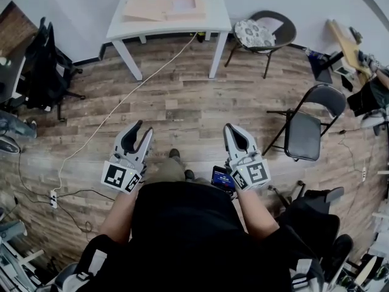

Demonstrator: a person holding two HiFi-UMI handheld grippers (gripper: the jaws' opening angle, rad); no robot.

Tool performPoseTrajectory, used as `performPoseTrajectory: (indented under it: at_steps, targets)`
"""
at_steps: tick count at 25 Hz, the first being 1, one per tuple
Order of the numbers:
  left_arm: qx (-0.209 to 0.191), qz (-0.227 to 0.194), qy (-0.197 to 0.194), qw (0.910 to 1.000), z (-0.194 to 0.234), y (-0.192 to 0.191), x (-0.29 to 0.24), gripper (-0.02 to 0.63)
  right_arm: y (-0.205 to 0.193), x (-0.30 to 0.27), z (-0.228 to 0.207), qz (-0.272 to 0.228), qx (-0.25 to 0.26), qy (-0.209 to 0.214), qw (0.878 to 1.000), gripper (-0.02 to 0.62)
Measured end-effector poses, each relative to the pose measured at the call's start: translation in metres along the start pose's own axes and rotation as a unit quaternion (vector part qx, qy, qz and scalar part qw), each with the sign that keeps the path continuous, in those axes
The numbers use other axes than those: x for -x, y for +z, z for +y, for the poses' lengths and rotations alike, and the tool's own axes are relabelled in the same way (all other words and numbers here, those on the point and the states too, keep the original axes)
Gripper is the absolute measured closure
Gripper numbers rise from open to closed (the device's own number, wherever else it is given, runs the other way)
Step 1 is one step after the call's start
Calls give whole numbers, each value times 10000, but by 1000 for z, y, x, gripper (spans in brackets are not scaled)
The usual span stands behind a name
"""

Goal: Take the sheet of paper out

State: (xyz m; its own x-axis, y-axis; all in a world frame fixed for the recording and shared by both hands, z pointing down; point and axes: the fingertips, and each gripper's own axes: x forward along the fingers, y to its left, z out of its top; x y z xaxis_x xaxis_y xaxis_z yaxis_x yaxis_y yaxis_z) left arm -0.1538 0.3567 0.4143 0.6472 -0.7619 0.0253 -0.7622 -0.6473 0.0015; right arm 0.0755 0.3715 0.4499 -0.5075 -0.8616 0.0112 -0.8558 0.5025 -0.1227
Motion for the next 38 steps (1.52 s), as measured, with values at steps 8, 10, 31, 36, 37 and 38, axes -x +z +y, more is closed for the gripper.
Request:
performPoseTrajectory:
  at_steps: [8,10,31,36,37,38]
  targets:
    - [176,84,118,9997,33,-17,-18,482,-5,-36,-15,90,-45,15,9999,586]
    - [206,86,113,9997,43,-21,-31,482,-2,-49,-25,46,24,-67,10000,586]
    - [256,0,-247,9994,222,-17,-231,481,43,-276,-129,12,403,-273,9988,586]
    - [340,-78,-353,9988,252,-18,-267,481,46,-312,-147,-67,392,-403,9984,586]
    - [383,-78,-368,9986,254,-20,-272,482,46,-315,-149,-64,377,-424,9984,586]
    - [425,-76,-378,9984,256,-22,-276,482,45,-318,-152,-52,366,-438,9984,586]
